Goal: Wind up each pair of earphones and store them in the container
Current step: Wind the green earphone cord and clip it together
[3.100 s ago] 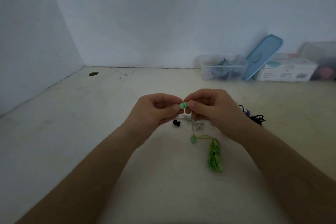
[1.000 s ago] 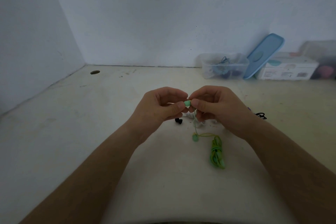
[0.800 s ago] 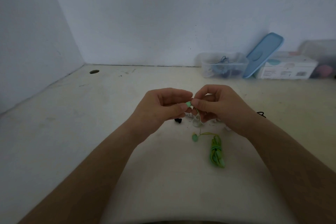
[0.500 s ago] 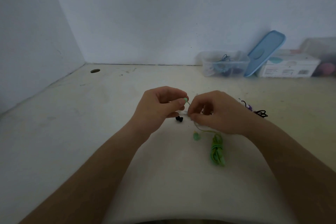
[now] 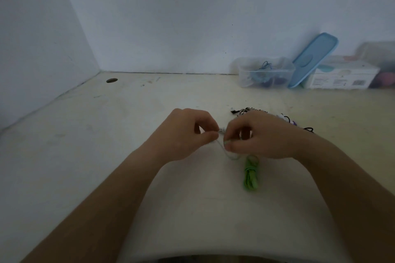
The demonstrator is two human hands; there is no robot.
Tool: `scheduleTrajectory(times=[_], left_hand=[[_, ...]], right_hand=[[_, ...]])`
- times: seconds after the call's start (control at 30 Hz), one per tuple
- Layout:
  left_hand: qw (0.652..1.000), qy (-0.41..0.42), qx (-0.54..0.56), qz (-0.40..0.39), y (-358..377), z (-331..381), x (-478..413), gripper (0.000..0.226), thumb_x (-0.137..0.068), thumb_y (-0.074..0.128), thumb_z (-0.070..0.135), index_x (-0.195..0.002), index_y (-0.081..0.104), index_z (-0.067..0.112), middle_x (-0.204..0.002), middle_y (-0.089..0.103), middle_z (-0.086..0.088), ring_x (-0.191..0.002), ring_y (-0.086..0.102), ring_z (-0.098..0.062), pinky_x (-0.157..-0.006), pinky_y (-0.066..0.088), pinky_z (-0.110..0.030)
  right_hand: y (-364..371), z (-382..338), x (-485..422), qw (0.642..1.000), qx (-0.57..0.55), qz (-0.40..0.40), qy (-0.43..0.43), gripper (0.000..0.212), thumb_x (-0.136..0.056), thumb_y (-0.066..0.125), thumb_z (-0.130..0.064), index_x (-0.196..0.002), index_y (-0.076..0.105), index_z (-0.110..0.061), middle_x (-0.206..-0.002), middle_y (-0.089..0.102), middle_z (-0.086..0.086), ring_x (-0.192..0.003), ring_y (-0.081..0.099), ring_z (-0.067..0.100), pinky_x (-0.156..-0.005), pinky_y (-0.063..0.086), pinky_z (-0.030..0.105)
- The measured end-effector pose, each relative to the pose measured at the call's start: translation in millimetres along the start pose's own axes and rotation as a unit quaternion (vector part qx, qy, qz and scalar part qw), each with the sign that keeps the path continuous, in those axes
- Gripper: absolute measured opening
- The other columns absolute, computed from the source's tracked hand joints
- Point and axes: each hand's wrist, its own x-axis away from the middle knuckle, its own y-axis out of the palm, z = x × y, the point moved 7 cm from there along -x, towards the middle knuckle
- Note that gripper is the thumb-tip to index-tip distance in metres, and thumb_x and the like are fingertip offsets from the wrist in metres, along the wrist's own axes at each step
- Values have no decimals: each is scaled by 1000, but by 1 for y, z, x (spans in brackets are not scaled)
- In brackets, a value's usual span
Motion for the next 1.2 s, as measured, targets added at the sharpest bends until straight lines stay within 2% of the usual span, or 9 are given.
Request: scheduleTrajectory(times=[0.1,0.23,0.3,0.37,0.43,0.53,0.67,0.9,1.2], left_hand=[[998,4,-9,-55,4,-3,1,14,-78,81,31,-90,74,33,-85,70,20,-72,63,-3,-66,49,-13],[993,9,-30,-111,13,-1,2,26,-74,84,30,-95,71,36,-92,70,21,-74,59,-4,-64,45,-10],[997,5,-1,-74,1,-3,0,19,-77,82,31,-93,73,34,-90,71,20,-75,61,-3,-64,45,-9],[1000,-24,10,13,-19,-15,-2,10,-84,76,26,-88,73,34,-84,70,21,-74,62,1,-63,43,-6],[994,-76,-22,74,-32,-35,-1,14,-87,71,19,-87,72,33,-81,68,22,-72,60,4,-61,40,-4],[987,-135,-64,64,-28,-57,0,11,-87,73,19,-89,73,31,-81,66,19,-69,56,4,-62,37,-8],[983,-158,-68,59,-23,-63,-1,2,-85,74,28,-84,73,30,-84,69,16,-74,58,2,-64,41,-17],[974,-202,-98,34,-13,-67,-3,11,-83,73,42,-79,67,34,-80,65,17,-76,61,-1,-71,53,-28],[977,-189,-94,29,-13,-57,-1,13,-81,75,34,-75,64,32,-79,63,16,-73,58,-2,-64,47,-25]], right_hand=[[-12,3,-3,988,-129,87,9,11,-88,68,-16,-81,71,-23,-70,69,-11,-63,60,13,-62,50,24],[-8,11,-7,952,-251,171,42,11,-93,63,-10,-85,69,-15,-66,67,-2,-58,57,12,-60,52,29],[-5,13,-8,943,-273,183,51,8,-94,64,-13,-90,70,-14,-73,71,3,-61,60,13,-64,54,30],[-4,16,-8,931,-303,196,55,7,-94,65,-12,-92,71,-13,-76,73,6,-63,62,14,-65,55,29],[-6,19,-8,919,-332,208,54,7,-93,66,-11,-91,72,-10,-72,73,5,-62,61,14,-63,54,27],[-6,20,-9,915,-339,212,52,7,-93,66,-10,-91,72,-8,-69,71,2,-58,59,10,-59,52,22],[-3,20,-9,920,-328,206,56,7,-93,67,-12,-90,73,-10,-70,72,2,-59,60,11,-60,53,23],[-2,21,-9,923,-324,200,54,6,-92,68,-13,-89,73,-12,-71,73,4,-60,60,11,-62,52,26],[-2,20,-10,922,-333,192,52,6,-92,68,-12,-90,73,-10,-72,73,6,-60,60,11,-62,52,25]])
